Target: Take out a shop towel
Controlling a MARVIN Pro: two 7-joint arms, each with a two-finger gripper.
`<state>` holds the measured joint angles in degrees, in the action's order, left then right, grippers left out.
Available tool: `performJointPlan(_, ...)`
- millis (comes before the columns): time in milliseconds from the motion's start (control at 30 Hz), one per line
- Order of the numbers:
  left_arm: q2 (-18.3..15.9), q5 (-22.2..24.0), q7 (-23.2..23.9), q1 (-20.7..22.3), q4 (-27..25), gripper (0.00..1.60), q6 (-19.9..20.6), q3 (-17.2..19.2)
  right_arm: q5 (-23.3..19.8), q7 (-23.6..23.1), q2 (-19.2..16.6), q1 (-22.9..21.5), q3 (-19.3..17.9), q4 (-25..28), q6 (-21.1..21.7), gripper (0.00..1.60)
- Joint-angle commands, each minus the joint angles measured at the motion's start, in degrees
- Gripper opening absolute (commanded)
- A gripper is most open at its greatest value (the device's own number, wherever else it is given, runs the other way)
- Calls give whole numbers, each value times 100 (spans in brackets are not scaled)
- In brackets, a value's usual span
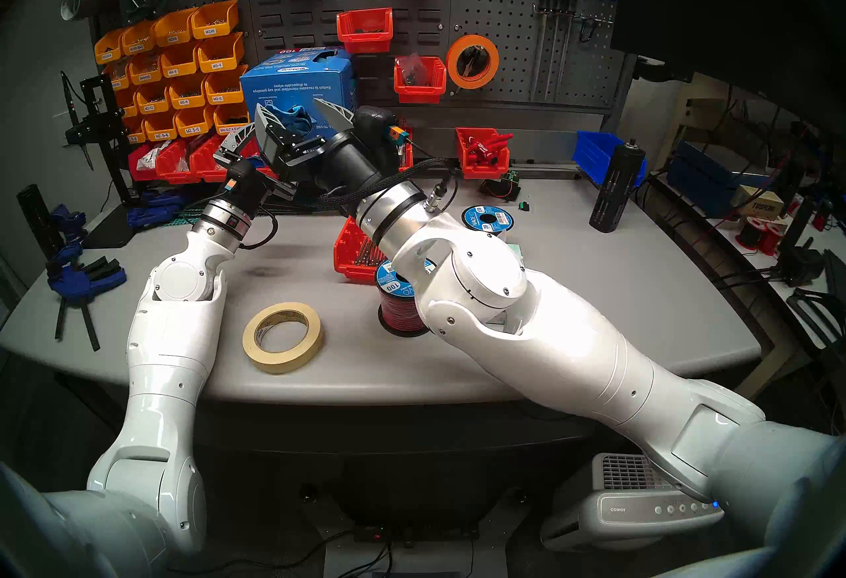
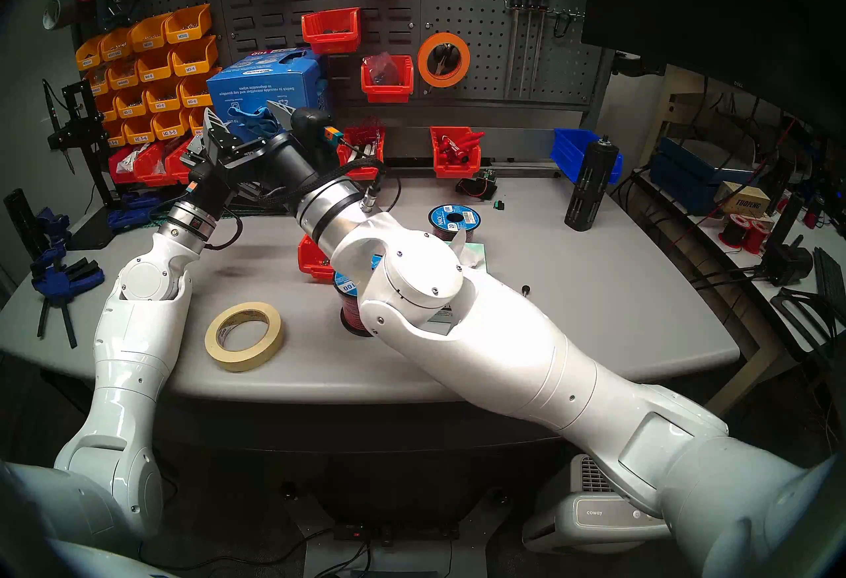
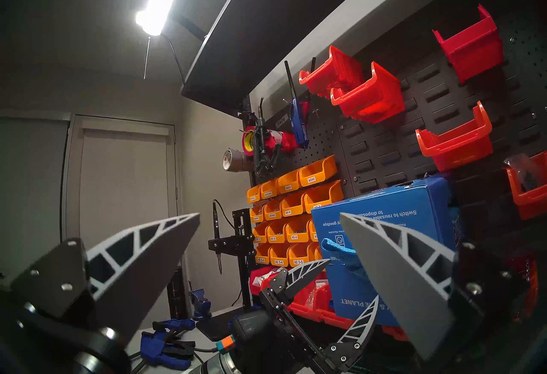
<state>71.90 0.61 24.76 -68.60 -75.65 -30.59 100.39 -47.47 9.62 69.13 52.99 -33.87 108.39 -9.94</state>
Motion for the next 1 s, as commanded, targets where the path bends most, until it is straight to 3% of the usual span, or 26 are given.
performJointPlan(0,-45,287,-4,312,-586,160,671,166,8,-33,67,-98,-67,119,-61,160)
performJointPlan(467,-203,303,141,-25,-1402,160,2432,193,24,-70,43,-29,-73,96,-156,160)
performJointPlan(667,-278,349,306,-259,-1624,160,2517,307,29,-71,32,7,-82,90,-195,160)
performJointPlan(967,-369,329,422,-421,-1681,160,2314,471,24,-88,56,13,-77,64,-199,160)
